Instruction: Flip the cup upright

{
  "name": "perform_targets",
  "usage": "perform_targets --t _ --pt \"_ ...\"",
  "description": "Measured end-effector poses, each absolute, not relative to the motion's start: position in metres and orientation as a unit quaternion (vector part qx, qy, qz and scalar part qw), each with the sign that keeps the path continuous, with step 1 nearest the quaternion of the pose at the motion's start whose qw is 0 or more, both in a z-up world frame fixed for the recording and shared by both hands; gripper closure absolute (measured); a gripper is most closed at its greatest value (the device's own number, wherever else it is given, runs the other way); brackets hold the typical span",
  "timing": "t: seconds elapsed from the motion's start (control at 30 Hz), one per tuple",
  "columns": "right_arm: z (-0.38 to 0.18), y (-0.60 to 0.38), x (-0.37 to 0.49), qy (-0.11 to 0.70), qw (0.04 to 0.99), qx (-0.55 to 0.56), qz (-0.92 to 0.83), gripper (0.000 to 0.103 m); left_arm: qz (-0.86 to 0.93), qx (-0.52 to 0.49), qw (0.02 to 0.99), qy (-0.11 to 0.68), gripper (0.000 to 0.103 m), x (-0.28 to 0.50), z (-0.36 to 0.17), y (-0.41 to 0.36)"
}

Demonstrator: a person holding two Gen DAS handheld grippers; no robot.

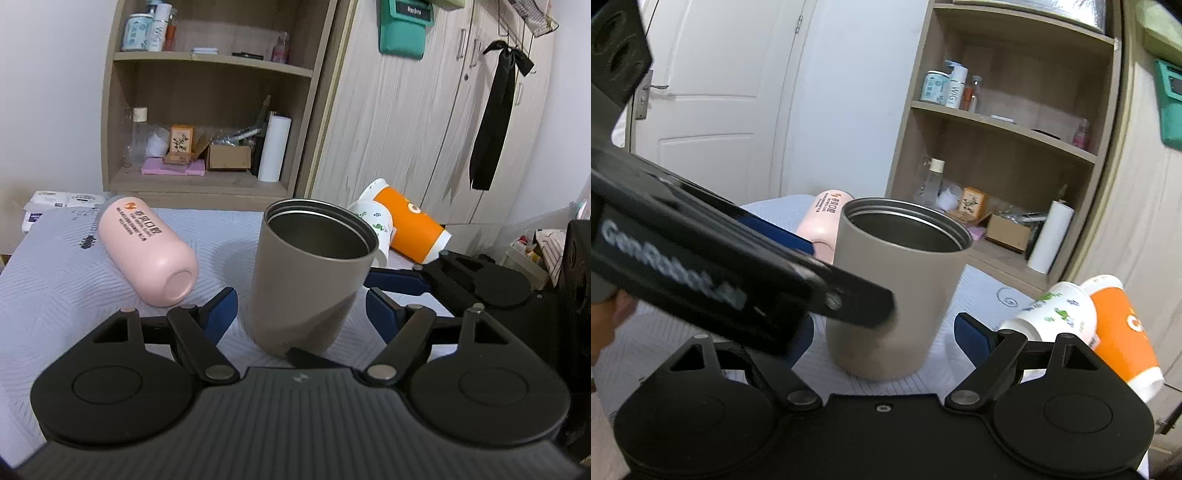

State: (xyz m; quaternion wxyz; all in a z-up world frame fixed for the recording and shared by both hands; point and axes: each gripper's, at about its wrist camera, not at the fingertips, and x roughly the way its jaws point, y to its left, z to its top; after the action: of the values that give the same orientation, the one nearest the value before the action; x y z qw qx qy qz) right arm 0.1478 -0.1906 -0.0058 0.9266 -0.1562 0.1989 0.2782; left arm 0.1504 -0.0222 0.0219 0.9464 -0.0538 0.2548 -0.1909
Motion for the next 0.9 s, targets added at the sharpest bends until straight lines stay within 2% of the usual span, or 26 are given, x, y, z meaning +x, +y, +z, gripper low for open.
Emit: perform_targets --t 0.27,0.6,0.67,0.9 --pt "0.010 -0.213 0.113 0.195 0.939 -0.125 0.253 0.016 -0.147 -0.013 0.968 0.201 0.026 0.099 0.038 -0.013" --pt "0.025 -0.227 0.059 0.150 0.967 -0.091 0.184 0.016 -0.106 -0.027 0.982 0.151 0.025 0.037 0.050 0.003" --pt "0.028 -0.228 0.048 0.141 0.971 -0.091 0.173 0.016 -0.105 -0.034 0.983 0.149 0.021 0.028 0.052 0.007" --pt "0.040 -0.234 0.017 0.114 0.982 -0.071 0.135 0.013 -0.092 -0.041 0.986 0.133 0.017 0.000 0.057 0.015"
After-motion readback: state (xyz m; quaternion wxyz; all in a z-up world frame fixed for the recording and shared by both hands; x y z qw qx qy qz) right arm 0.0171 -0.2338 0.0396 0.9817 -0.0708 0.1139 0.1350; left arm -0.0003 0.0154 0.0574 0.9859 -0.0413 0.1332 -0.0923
